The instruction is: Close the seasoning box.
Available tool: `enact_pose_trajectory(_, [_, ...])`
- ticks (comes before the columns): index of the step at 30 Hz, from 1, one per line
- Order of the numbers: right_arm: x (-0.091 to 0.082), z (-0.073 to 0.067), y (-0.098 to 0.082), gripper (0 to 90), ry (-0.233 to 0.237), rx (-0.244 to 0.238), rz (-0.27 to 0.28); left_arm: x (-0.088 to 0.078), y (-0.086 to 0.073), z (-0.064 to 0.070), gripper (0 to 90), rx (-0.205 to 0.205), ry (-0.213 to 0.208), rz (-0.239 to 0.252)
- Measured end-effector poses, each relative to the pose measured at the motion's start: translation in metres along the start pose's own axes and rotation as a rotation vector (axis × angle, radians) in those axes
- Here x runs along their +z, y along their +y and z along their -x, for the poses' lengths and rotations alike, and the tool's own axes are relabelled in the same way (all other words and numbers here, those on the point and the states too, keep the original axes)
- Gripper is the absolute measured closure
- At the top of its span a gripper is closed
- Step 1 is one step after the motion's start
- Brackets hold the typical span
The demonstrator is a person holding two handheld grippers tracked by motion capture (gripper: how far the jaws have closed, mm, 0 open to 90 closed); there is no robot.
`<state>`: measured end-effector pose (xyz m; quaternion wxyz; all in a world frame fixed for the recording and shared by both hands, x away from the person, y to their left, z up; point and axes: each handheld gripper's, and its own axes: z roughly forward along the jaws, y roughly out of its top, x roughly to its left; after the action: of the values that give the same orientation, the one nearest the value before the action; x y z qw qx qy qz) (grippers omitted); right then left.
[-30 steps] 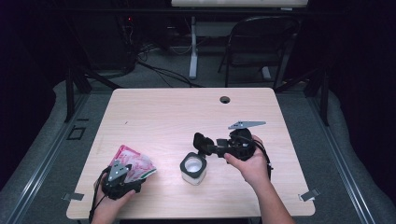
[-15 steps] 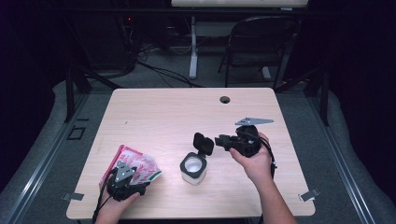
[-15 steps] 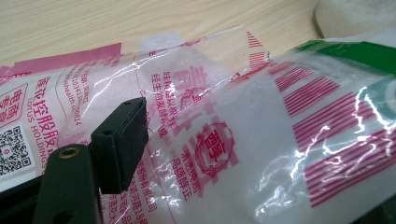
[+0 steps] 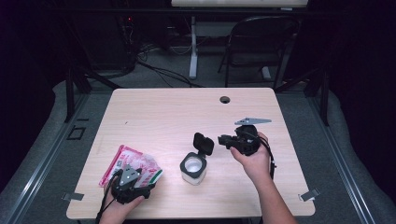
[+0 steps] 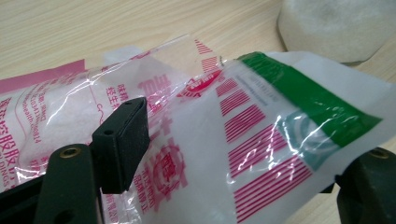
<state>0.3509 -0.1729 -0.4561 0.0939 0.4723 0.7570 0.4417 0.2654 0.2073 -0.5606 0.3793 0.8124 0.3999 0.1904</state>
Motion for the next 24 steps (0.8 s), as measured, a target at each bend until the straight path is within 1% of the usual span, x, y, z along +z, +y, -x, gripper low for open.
enact_pose_trajectory(2, [0.003,0.001,-0.001,78.6,0.001,0.005,-0.007,0.000,0.001,0.001,27.7,-0.009,-0.009,0.005])
enact_pose_trajectory(5, [0.008,0.003,-0.003,79.1,0.002,0.010,-0.020,0.000,0.002,0.003,27.9,-0.010,-0.018,0.012])
enact_pose_trajectory(6, [0.009,0.004,-0.003,79.2,0.005,0.009,-0.021,0.000,0.003,0.003,27.9,-0.003,-0.019,0.013])
enact_pose_trajectory(10, [0.010,0.003,-0.003,79.5,0.004,0.012,-0.015,0.001,0.004,0.008,27.8,-0.001,-0.031,0.017])
enact_pose_trajectory(11, [0.010,0.003,-0.003,79.5,0.004,0.011,-0.014,0.001,0.005,0.009,27.8,0.007,-0.034,0.014])
enact_pose_trajectory(14, [0.010,0.002,-0.003,79.4,0.006,0.007,-0.018,0.000,0.007,0.013,27.9,0.013,-0.045,0.026])
enact_pose_trajectory(15, [0.011,0.002,-0.003,79.3,0.012,0.005,-0.019,-0.001,0.008,0.013,27.8,0.022,-0.047,0.025])
enact_pose_trajectory(16, [0.011,0.001,-0.003,79.3,0.009,0.005,-0.022,-0.002,0.009,0.015,27.8,0.016,-0.050,0.031])
enact_pose_trajectory(18, [0.013,0.000,-0.004,79.1,0.010,0.002,-0.028,-0.003,0.011,0.016,27.8,0.020,-0.052,0.032])
enact_pose_trajectory(24, [0.014,0.000,-0.004,79.2,0.008,-0.002,-0.018,-0.006,0.014,0.018,27.9,0.000,-0.066,0.044])
